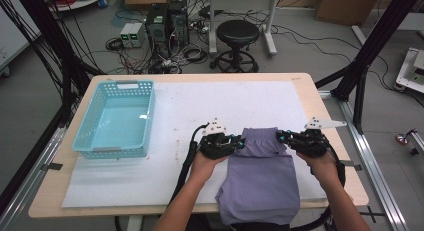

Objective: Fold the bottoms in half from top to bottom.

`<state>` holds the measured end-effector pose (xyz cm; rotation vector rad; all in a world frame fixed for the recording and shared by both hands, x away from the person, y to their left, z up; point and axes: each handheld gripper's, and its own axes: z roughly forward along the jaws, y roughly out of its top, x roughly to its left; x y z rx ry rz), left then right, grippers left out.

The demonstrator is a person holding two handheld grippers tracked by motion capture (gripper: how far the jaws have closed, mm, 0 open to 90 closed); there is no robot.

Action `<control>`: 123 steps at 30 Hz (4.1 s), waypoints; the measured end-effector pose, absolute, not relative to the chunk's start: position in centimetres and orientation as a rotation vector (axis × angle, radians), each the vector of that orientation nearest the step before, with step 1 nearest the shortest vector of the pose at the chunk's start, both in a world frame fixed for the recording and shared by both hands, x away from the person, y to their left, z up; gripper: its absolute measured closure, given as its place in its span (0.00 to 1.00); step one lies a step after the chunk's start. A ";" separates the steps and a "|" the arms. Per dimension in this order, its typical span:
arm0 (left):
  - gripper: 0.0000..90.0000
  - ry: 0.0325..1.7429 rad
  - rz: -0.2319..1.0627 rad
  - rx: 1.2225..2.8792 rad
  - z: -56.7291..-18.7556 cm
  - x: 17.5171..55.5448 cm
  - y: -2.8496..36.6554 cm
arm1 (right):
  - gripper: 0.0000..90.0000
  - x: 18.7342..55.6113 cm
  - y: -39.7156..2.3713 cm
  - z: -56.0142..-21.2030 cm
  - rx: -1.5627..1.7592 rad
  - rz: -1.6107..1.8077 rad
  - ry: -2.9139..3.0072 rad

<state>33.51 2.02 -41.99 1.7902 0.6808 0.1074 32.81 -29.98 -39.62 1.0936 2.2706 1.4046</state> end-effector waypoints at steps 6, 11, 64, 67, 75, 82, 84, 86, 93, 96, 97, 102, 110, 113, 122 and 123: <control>0.86 0.624 0.094 1.803 -42.7 31.5 2.3 | 0.91 30.2 -30.2 -40.0 1.063 1.422 2.273; 0.84 0.610 0.064 1.827 -44.1 29.9 2.6 | 0.91 27.9 -30.1 -41.0 1.050 1.424 2.289; 0.87 0.890 0.129 2.002 -45.9 31.7 2.5 | 0.74 26.6 -28.4 -45.0 1.088 1.010 2.436; 0.94 0.911 0.141 2.019 -45.9 31.7 2.5 | 0.76 25.9 -28.7 -45.1 1.084 1.009 2.423; 0.67 0.953 0.128 1.917 -45.2 31.8 3.3 | 0.71 24.1 -30.5 -43.8 1.137 1.194 2.380; 0.71 0.896 0.094 2.018 -46.1 31.9 2.3 | 0.49 27.7 -31.9 -42.9 1.223 1.121 2.268; 0.85 0.891 0.114 2.042 -46.0 31.8 2.2 | 0.48 28.7 -31.6 -43.5 1.243 1.074 2.279; 0.96 0.893 0.108 2.044 -45.9 31.9 2.4 | 0.49 29.4 -31.4 -44.2 1.264 1.032 2.304; 0.97 0.895 0.095 1.975 -45.0 32.5 3.2 | 0.93 29.7 -31.4 -45.1 1.233 1.072 2.415; 0.97 0.901 0.114 1.955 -44.0 33.1 3.9 | 0.94 30.0 -31.0 -44.4 1.212 1.085 2.397; 0.97 0.902 0.126 1.946 -43.5 33.5 4.3 | 0.94 30.2 -30.8 -44.1 1.201 1.098 2.384; 0.97 0.908 0.158 1.899 -41.6 35.6 5.8 | 0.94 32.3 -29.4 -42.7 1.164 1.140 2.343; 0.97 0.895 0.212 1.849 -40.5 39.2 6.6 | 0.94 36.5 -27.7 -40.8 1.165 1.110 2.264; 0.97 0.899 0.226 1.826 -40.9 39.9 6.4 | 0.94 37.8 -27.8 -40.6 1.185 1.091 2.254; 0.97 0.953 0.257 1.788 -42.8 42.0 5.8 | 0.94 40.2 -27.7 -41.8 1.192 1.045 2.228; 0.97 0.956 0.254 1.792 -42.8 42.2 5.7 | 0.94 40.4 -27.6 -41.9 1.203 1.041 2.222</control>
